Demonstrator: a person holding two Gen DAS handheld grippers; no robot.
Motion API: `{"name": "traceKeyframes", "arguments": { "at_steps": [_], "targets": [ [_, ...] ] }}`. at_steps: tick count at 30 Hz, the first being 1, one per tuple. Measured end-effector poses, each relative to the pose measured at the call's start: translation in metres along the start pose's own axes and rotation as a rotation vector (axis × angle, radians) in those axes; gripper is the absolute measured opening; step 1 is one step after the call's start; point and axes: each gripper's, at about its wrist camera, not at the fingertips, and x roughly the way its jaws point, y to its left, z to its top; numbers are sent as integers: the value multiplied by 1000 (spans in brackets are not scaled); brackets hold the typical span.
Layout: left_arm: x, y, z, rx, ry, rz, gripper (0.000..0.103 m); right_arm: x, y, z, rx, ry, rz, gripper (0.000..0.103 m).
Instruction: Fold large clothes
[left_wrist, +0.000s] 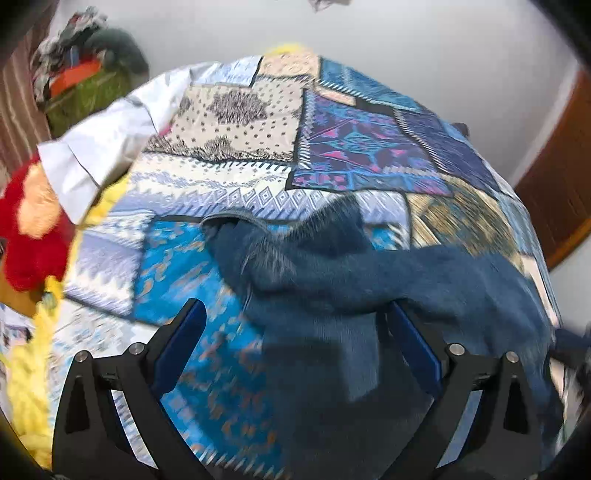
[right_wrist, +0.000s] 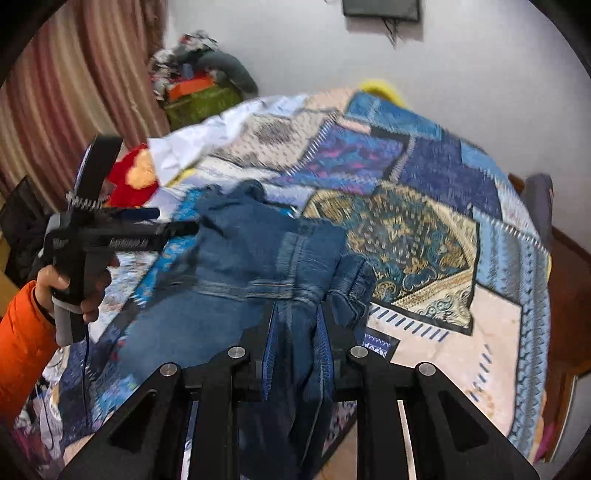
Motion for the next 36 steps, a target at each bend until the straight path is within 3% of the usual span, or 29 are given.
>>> {"name": "traceKeyframes", "arguments": {
  "at_steps": [3, 6, 9, 12, 13, 16, 22, 25, 28, 30, 31, 33, 34, 36],
  "targets": [
    [27, -1, 10, -18, 39, 14, 100, 14, -17, -10, 54, -8, 38, 17],
    [29, -4, 9, 26, 20, 63, 100, 10, -29, -19, 68, -7, 65, 17],
    [7, -2, 5, 68, -10, 127, 100, 4, -38, -30, 62, 22, 9, 17],
    [-23, 6, -3, 83, -44, 114, 100, 0, -50, -42, 64, 69, -154, 17],
    [-35, 9, -7, 91, -57, 108, 100, -6, -54, -45, 75, 58, -168, 17],
    [-65, 16, -23, 121, -68, 98, 100, -30, -58, -44, 124, 14, -97, 17],
    [-96, 26, -67, 130, -39, 63, 100, -57, 0, -18, 11, -81, 9, 17],
    [-101, 28, -88, 117, -20, 50, 100, -37, 28, -18, -89, -49, -43, 17],
    [-103, 28, -107, 132, 3, 53, 100, 5, 37, -27, -148, 43, -174, 17],
    [-103, 29, -117, 136, 14, 50, 100, 19, 31, -38, -139, 58, -178, 17],
    [-104, 31, -122, 132, 21, 42, 100, 17, 26, -42, -130, 34, -163, 20],
    [-105, 34, -128, 120, 27, 31, 100, 10, 16, -47, -107, 2, -248, 59],
    [-105, 36, -130, 111, 28, 28, 100, 8, 10, -48, -99, -9, -289, 91],
    [-105, 39, -131, 92, 26, 16, 100, 2, -3, -50, -59, -5, -221, 94]
  ]
}}
